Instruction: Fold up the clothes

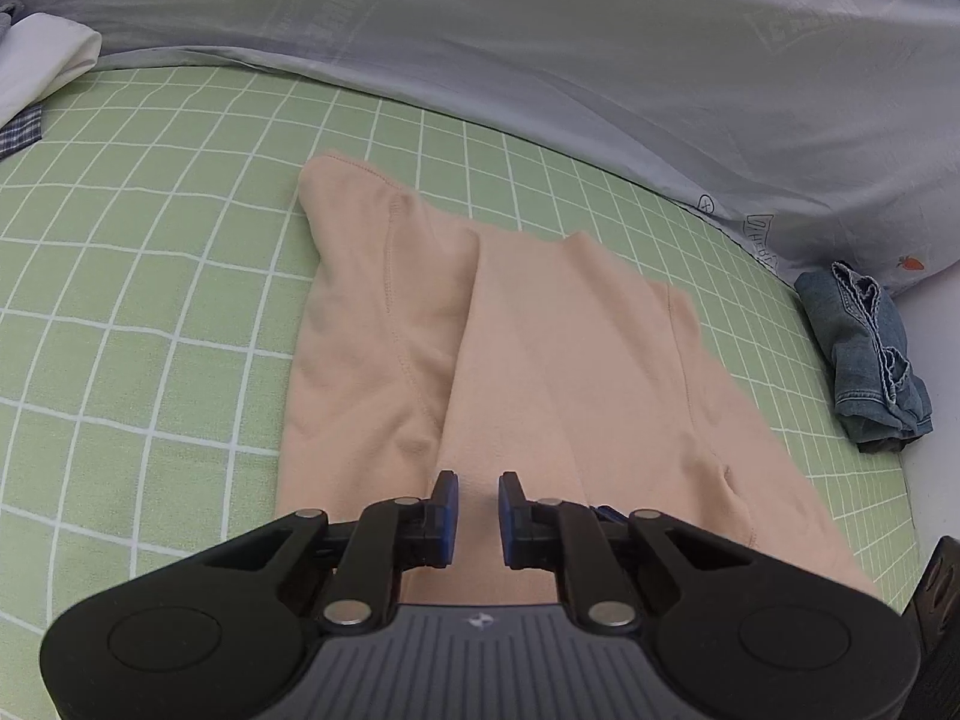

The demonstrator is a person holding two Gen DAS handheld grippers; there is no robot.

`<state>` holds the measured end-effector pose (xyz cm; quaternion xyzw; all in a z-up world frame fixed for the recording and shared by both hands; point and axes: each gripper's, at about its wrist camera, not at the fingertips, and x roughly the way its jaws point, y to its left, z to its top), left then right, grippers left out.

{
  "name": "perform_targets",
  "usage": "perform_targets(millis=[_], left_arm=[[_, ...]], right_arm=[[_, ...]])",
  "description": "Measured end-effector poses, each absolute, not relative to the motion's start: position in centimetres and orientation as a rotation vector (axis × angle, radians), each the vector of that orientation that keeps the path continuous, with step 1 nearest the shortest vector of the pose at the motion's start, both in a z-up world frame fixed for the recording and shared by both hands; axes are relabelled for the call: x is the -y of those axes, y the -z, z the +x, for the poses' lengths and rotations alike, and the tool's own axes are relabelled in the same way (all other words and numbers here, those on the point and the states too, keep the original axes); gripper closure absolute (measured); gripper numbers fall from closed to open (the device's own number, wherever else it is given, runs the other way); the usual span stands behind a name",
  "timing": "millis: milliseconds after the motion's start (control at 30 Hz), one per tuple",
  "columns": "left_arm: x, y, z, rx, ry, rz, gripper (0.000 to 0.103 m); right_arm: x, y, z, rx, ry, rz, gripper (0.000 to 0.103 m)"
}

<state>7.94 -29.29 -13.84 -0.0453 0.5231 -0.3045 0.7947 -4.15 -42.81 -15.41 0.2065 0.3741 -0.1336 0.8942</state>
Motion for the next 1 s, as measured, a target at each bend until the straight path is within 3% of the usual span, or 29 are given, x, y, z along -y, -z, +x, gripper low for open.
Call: perform_targets(millis=[367, 400, 467, 500, 600, 667, 833, 1000], left_arm=[[28.0, 14.4, 9.3, -1.126, 0.507, -0.121, 0.103], [27.9, 14.1, 9.3, -1.122, 0.506, -0.118, 0.103], [27.8, 13.4, 9.1, -1.11, 0.507, -0.103, 0.103], [27.8, 13.0, 8.8, -1.103, 0.51, -0.09, 0.103], [28.0, 11.9, 7.9, -1.109, 0.518, -0.027, 0.087], [28.1, 11.5, 6.8, -1.109, 0.524, 0.015, 0.077], [28.6, 11.6, 4.4, -1.135, 0.548, 0.105, 0.061], [29.6, 12.6, 2.8, -1.168, 0.567, 0.216, 0.059]], right_arm=[[43.9, 15.3, -3.9, -0.799, 0.247, 0.33, 0.097], [44.0, 15.0, -4.0, -0.795, 0.243, 0.319, 0.094], [44.3, 14.3, -4.7, -0.772, 0.265, 0.315, 0.069], [44.7, 13.9, -5.2, -0.757, 0.289, 0.319, 0.065], [46.4, 13.0, -7.4, -0.717, 0.384, 0.342, 0.044], [47.8, 12.8, -9.1, -0.698, 0.476, 0.347, 0.016], [52.1, 14.4, -13.0, -0.716, 0.731, 0.332, 0.008], [56.3, 16.1, -17.1, -0.712, 0.972, 0.381, 0.004]])
